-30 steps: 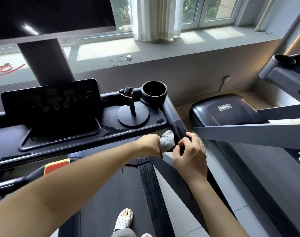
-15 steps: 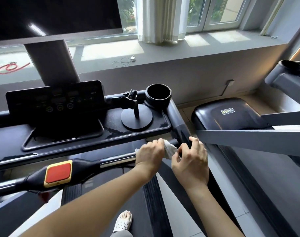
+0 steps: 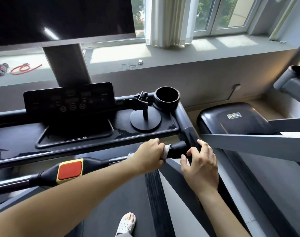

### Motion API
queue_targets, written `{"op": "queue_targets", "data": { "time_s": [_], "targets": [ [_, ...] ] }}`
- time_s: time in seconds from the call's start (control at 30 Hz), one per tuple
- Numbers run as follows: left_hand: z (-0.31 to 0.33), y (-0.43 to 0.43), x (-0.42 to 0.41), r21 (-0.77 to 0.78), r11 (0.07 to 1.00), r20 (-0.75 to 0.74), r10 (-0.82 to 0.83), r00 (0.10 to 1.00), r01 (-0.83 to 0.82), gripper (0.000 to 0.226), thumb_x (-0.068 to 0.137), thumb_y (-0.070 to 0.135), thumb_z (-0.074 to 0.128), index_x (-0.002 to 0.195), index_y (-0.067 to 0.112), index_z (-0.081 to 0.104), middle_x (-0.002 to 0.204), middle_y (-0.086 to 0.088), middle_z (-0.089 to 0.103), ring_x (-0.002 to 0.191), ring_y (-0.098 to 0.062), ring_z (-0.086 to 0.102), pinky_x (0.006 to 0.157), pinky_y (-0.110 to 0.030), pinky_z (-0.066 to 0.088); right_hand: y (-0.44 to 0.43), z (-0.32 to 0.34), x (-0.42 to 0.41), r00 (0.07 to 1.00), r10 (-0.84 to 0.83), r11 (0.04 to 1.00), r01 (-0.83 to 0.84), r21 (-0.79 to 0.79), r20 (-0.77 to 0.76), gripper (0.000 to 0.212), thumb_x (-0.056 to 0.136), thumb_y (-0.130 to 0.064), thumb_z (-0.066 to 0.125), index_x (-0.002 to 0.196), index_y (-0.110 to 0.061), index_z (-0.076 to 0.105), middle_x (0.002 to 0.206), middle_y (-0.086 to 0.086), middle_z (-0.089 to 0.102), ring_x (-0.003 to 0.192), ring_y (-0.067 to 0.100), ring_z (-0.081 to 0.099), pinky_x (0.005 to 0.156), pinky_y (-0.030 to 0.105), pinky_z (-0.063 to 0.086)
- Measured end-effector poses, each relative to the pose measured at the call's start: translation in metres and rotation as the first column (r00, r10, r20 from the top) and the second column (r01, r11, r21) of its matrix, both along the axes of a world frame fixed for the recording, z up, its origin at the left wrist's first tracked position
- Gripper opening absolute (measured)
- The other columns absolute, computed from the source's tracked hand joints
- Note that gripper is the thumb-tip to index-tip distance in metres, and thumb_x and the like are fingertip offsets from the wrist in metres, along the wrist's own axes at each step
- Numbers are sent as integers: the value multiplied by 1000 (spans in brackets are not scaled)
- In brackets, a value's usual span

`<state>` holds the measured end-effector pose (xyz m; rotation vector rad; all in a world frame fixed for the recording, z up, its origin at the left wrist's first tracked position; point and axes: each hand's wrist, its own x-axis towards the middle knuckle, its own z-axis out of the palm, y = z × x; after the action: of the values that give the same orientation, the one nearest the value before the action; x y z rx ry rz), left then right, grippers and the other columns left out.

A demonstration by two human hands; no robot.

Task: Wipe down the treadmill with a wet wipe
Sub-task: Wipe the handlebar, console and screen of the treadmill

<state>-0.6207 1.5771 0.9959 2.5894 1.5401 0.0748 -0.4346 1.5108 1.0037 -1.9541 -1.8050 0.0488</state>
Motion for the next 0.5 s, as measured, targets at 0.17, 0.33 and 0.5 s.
{"op": "queue_targets", "data": {
  "time_s": [0.17,0.33,0.5],
  "targets": [
    [-5,-8,41,-19,981,-145,188,972,-192,26,89,1,59,113,10,53,115,-11,65,108,-33,63,73,-39,41,0,0,1,1000,-12,1000,12,-11,5,19,76,-22,78,79,-15,61,129,17,57,120,35,55,95,48,47],
    [-7,19,21,-195,980,-67,12,998,-25,19,82,11,65,97,11,54,88,-12,70,73,-34,65,57,-36,42,-3,0,3,1000,11,1000,-11,-1,14,16,77,-18,75,78,-15,59,134,17,56,123,35,55,97,48,48],
    [21,51,1,-941,337,51,251,967,-38,33,88,21,74,59,15,58,47,0,51,35,-10,36,36,-18,24,0,0,0,1000,-11,1000,10,29,4,16,76,-15,73,76,-14,58,129,17,59,119,36,57,95,47,49]
  ]
}}
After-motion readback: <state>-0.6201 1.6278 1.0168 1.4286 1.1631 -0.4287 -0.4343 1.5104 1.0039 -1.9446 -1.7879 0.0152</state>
